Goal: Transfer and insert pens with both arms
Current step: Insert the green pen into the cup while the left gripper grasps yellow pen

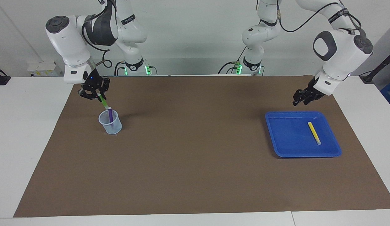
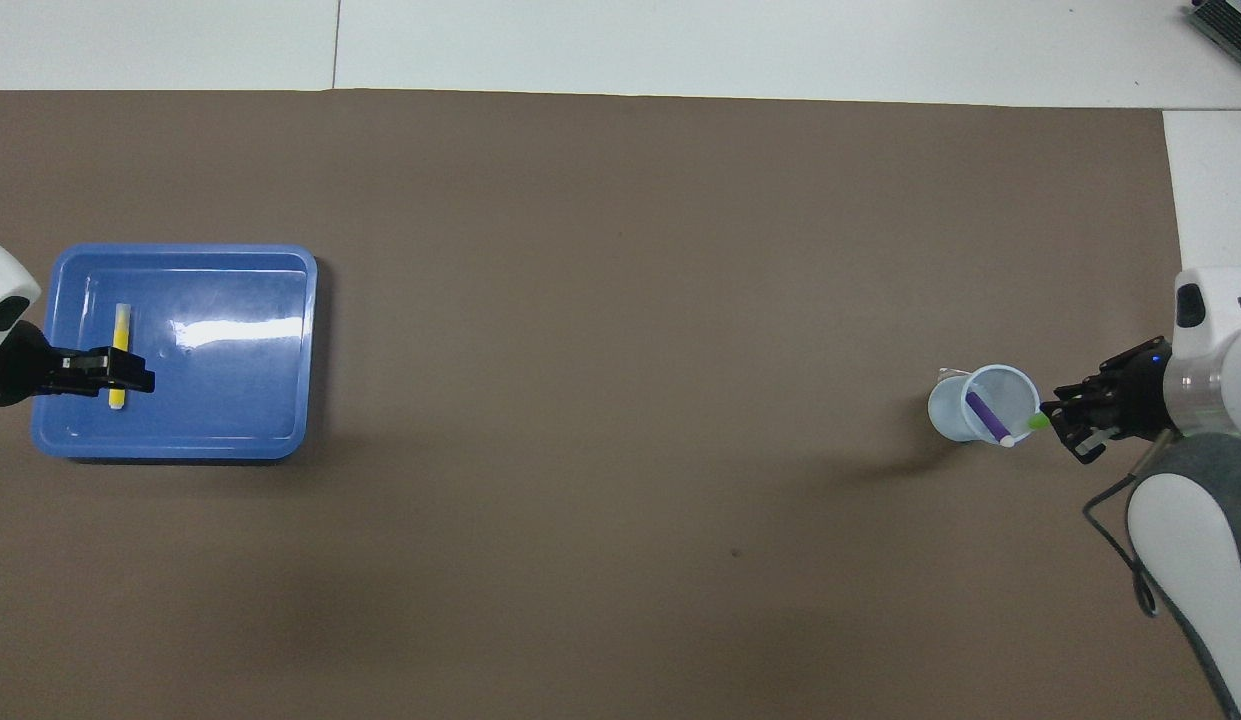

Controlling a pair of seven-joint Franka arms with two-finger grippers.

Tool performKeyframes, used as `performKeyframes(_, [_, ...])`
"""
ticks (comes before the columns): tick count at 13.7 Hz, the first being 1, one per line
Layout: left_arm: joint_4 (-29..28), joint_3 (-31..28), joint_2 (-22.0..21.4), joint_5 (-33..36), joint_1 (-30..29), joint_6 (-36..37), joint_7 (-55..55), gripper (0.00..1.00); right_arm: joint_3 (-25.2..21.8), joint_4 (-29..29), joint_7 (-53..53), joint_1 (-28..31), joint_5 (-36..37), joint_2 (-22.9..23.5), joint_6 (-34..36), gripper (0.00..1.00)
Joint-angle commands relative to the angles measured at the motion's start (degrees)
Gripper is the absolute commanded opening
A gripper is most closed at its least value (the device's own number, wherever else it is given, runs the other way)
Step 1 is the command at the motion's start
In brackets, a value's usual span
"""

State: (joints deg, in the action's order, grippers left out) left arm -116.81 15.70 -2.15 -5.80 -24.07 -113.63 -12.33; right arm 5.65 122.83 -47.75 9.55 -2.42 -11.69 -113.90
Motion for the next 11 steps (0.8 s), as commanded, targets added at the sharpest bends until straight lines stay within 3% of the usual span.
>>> performKeyframes(1, [-2.02, 0.56, 1.7, 0.97, -3.6, -6.23, -8.12, 0.63, 0.86, 3.99, -1.56, 1.17, 1.02, -1.24, -5.26, 0.0])
performKeyframes(6, [-2.37, 0.29, 8.29, 1.05, -6.77, -15.82, -15.08, 0.61, 0.86, 6.36, -1.12, 1.17, 1.02, -1.06, -6.59, 0.0])
performKeyframes(8, [-2.11, 0.29, 11.71, 5.25, -7.13, -19.94, -16.22, 0.61, 0.86, 8.21, -1.56, 1.26, 1.02, -1.06, -8.62, 0.0])
performKeyframes(9, [-1.93, 0.29, 13.38, 6.49, -7.13, -22.05, -16.32, 0.61, 0.86, 8.48, -1.56, 1.7, 1.02, -0.45, -8.8, 0.07])
performKeyframes(10, [-1.85, 0.29, 14.71, 6.59, -7.13, -23.64, -16.4, 0.61, 0.86, 8.57, -1.39, 1.87, 1.02, -0.36, -8.8, 0.26])
performKeyframes(11, [-1.85, 0.29, 15.68, 6.59, -7.13, -24.7, -16.32, 0.6, 0.86, 8.48, -1.3, 1.96, 1.02, -0.27, -8.8, 0.67])
